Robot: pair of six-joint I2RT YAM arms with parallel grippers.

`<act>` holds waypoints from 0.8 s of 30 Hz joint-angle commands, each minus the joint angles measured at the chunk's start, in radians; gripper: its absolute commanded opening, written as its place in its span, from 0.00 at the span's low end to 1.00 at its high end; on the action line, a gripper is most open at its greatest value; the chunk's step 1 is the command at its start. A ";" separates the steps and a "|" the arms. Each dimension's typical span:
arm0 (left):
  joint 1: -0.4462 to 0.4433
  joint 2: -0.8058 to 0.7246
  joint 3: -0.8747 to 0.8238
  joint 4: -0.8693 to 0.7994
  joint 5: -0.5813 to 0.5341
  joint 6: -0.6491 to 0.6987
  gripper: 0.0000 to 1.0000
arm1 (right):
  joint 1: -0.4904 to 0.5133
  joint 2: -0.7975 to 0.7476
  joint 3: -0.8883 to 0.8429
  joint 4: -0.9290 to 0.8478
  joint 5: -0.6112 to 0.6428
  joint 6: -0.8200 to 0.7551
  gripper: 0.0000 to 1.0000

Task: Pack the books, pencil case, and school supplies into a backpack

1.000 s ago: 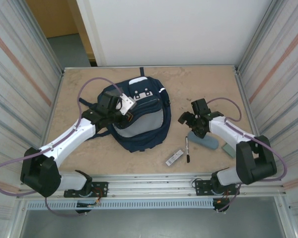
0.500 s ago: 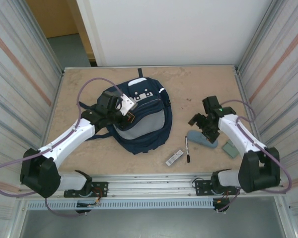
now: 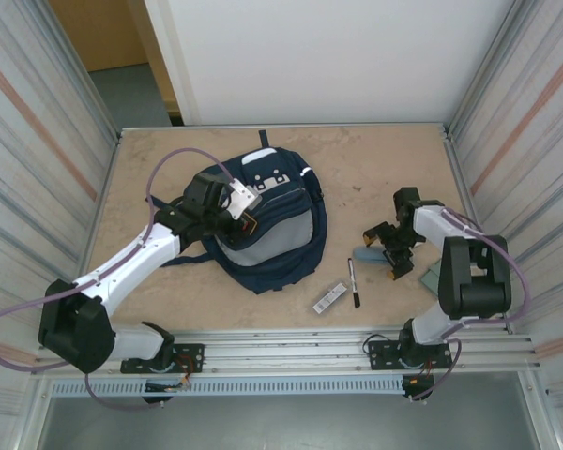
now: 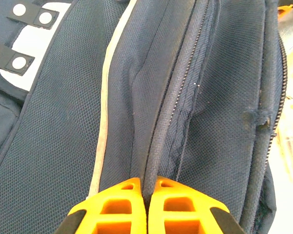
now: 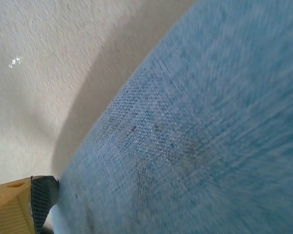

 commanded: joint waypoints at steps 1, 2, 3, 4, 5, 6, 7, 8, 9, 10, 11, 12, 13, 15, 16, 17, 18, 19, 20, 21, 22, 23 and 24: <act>-0.017 -0.018 0.031 0.009 0.058 -0.014 0.00 | -0.005 0.046 -0.007 0.005 -0.036 0.008 0.90; -0.017 -0.020 0.031 0.007 0.056 -0.015 0.00 | -0.003 0.040 -0.014 0.011 -0.031 0.001 0.88; -0.017 -0.021 0.033 0.002 0.055 -0.014 0.00 | 0.001 0.030 -0.021 0.015 -0.015 -0.006 0.86; -0.017 -0.023 0.034 0.000 0.055 -0.015 0.00 | 0.004 0.015 -0.028 0.019 0.003 -0.014 0.84; -0.017 -0.025 0.035 -0.001 0.053 -0.015 0.00 | 0.004 0.005 -0.032 0.018 0.013 -0.023 0.83; -0.017 -0.027 0.035 0.001 0.053 -0.015 0.00 | 0.003 -0.010 -0.034 0.017 0.020 -0.035 0.80; -0.017 -0.029 0.035 0.004 0.051 -0.015 0.00 | 0.003 -0.023 -0.037 0.020 0.012 -0.054 0.76; -0.017 -0.028 0.038 0.005 0.049 -0.016 0.00 | 0.005 -0.037 -0.040 0.019 0.008 -0.067 0.71; -0.017 -0.029 0.041 0.002 0.047 -0.018 0.00 | 0.010 -0.054 -0.045 0.020 0.005 -0.079 0.61; -0.017 -0.029 0.045 -0.001 0.045 -0.017 0.00 | 0.017 -0.072 -0.048 0.021 0.006 -0.088 0.57; -0.017 -0.030 0.048 -0.003 0.045 -0.018 0.00 | 0.023 -0.094 -0.050 0.018 0.013 -0.098 0.56; -0.017 -0.033 0.050 -0.003 0.047 -0.018 0.00 | 0.034 -0.114 -0.044 0.005 0.022 -0.106 0.57; -0.015 -0.035 0.051 -0.003 0.049 -0.020 0.00 | 0.051 -0.133 -0.035 -0.013 0.026 -0.116 0.57; -0.003 -0.040 0.055 0.001 0.055 -0.045 0.00 | 0.101 -0.181 -0.012 -0.065 0.027 -0.113 0.57; 0.007 -0.041 0.057 0.004 0.066 -0.067 0.00 | 0.132 -0.208 -0.008 -0.077 0.024 -0.098 0.57; 0.024 -0.041 0.062 0.008 0.091 -0.095 0.00 | 0.178 -0.244 -0.007 -0.076 0.018 -0.071 0.57; 0.038 -0.044 0.065 0.015 0.127 -0.120 0.00 | 0.226 -0.277 -0.003 -0.068 0.010 -0.043 0.57; 0.046 -0.044 0.069 0.023 0.156 -0.135 0.00 | 0.269 -0.299 0.004 -0.056 0.004 -0.016 0.57; 0.050 -0.047 0.071 0.032 0.182 -0.149 0.00 | 0.315 -0.318 0.016 -0.039 -0.004 0.018 0.57; 0.051 -0.049 0.075 0.044 0.204 -0.158 0.00 | 0.357 -0.326 0.032 -0.017 -0.019 0.054 0.56; 0.052 -0.050 0.079 0.052 0.218 -0.165 0.00 | 0.387 -0.327 0.047 0.005 -0.030 0.086 0.56; 0.052 -0.050 0.089 0.058 0.230 -0.170 0.00 | 0.427 -0.320 0.066 0.037 -0.038 0.142 0.56; 0.052 -0.046 0.105 0.055 0.235 -0.174 0.00 | 0.463 -0.307 0.084 0.077 -0.044 0.180 0.56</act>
